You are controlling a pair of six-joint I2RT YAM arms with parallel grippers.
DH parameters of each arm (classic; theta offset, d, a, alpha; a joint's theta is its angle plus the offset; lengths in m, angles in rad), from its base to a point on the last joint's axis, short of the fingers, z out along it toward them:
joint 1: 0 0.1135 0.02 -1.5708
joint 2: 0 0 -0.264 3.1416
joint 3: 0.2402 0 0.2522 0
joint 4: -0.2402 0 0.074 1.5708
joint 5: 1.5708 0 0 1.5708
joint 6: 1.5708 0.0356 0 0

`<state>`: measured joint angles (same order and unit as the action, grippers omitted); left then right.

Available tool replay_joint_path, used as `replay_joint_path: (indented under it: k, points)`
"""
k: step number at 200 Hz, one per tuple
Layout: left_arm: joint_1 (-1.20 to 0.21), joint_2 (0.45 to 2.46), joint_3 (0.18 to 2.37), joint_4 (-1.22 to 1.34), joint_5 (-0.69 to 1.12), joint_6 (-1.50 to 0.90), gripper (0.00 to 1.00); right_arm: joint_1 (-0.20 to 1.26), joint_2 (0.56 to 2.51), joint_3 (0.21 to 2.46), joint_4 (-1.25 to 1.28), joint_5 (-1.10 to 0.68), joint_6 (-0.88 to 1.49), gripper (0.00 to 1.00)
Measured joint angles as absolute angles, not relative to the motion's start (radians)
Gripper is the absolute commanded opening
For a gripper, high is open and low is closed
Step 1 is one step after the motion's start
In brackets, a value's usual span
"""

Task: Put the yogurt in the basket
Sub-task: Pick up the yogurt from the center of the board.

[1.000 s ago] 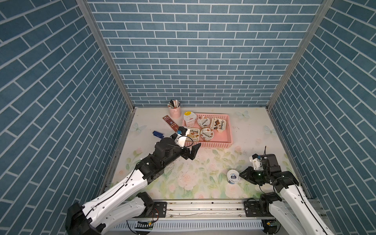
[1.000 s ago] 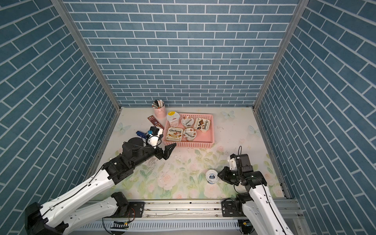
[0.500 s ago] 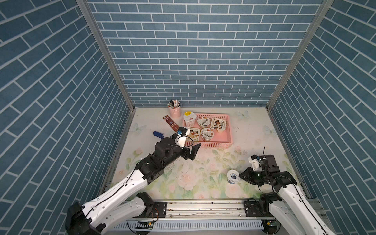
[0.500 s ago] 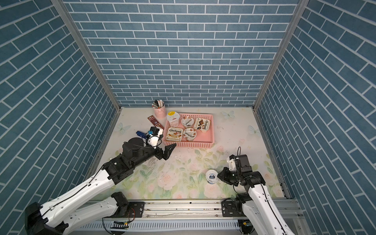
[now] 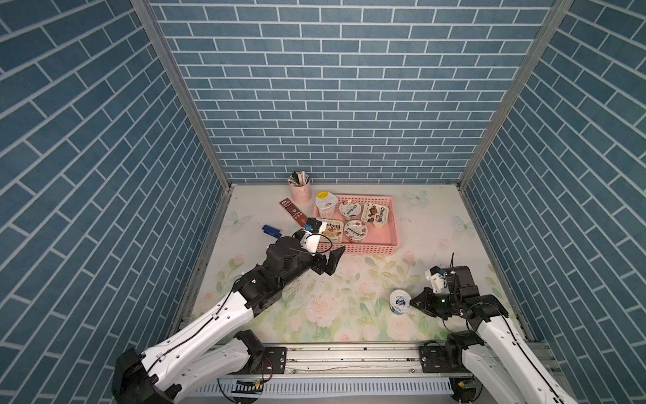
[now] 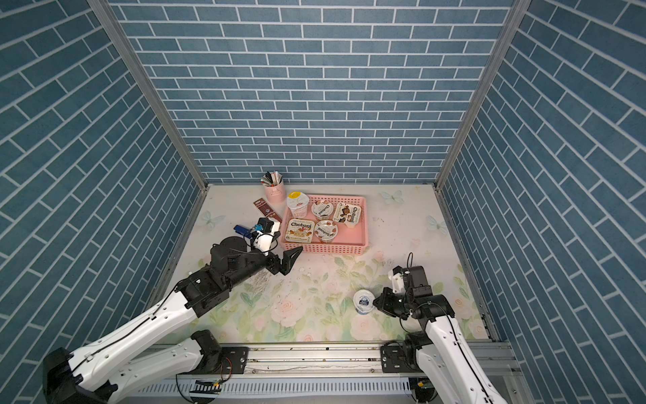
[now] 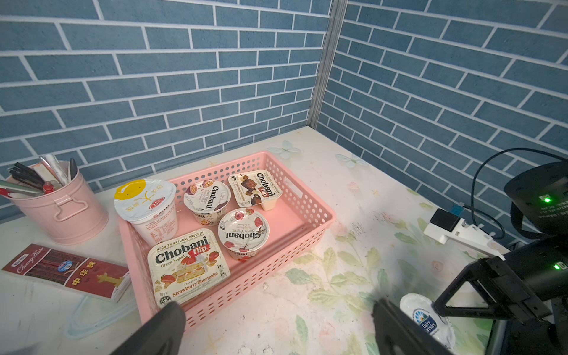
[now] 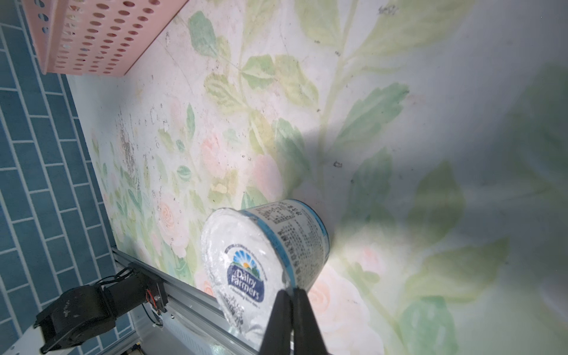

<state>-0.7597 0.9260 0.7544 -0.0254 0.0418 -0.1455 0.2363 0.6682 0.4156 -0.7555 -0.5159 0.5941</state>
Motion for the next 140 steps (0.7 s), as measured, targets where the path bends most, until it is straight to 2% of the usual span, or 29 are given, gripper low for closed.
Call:
replay_joint_path:
  k: [94,140]
  points:
    - [-0.760,0.934,0.754,-0.025,0.042,-0.146,1.00,0.236,0.683,0.419,-0.732,-0.519,0.594,0.00]
    - [-0.760,0.941,0.754,-0.025,0.041,-0.145,1.00,0.236,0.714,0.492,-0.720,-0.519,0.594,0.00]
